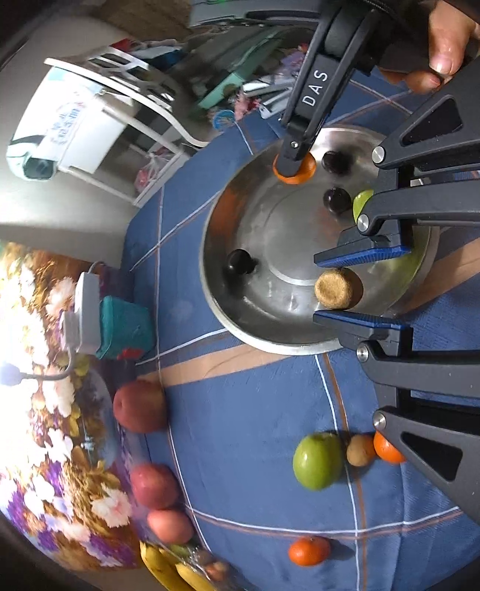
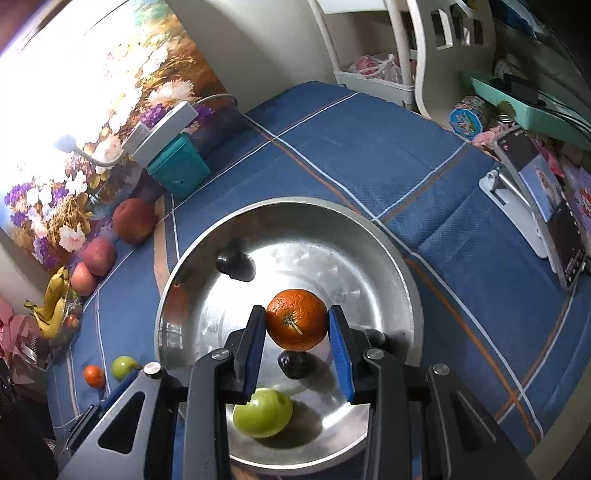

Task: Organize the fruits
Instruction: 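Carry kiwi and tangerine over the steel bowl and open both tools to drop them, then move both open tools back toward the loose fruits on the cloth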

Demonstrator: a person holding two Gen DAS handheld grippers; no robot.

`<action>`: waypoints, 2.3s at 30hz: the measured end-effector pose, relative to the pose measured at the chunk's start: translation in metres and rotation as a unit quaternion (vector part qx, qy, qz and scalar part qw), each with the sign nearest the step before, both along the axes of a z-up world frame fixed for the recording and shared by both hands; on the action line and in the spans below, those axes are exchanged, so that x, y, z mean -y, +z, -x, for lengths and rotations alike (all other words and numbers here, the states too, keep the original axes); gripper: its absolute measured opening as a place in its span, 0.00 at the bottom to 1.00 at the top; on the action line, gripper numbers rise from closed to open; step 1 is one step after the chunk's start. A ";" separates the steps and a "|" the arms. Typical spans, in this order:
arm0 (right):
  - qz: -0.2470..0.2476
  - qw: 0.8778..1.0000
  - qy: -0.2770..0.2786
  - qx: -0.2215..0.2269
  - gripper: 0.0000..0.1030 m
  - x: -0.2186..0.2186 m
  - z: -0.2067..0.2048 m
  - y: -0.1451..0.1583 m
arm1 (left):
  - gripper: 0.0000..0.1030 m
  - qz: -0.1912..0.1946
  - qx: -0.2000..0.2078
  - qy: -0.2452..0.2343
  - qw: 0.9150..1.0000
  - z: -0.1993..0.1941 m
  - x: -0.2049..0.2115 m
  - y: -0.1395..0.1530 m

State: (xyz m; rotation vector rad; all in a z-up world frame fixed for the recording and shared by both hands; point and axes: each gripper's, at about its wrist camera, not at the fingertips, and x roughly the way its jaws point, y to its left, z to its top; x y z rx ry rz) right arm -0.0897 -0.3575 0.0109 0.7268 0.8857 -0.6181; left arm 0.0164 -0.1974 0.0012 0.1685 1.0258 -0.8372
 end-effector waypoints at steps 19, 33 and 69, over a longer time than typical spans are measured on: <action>0.014 0.999 0.030 -0.020 0.36 -0.008 -0.020 -0.016 | 0.48 -0.014 0.006 -0.022 1.000 0.003 0.018 -0.014; 0.019 0.999 0.038 -0.010 0.38 -0.020 -0.015 0.001 | 0.54 -0.024 -0.023 0.048 0.998 -0.016 -0.026 0.004; 0.070 0.990 0.111 -0.048 0.93 -0.094 -0.038 0.007 | 1.00 -0.074 -0.013 0.232 0.970 -0.068 -0.130 0.011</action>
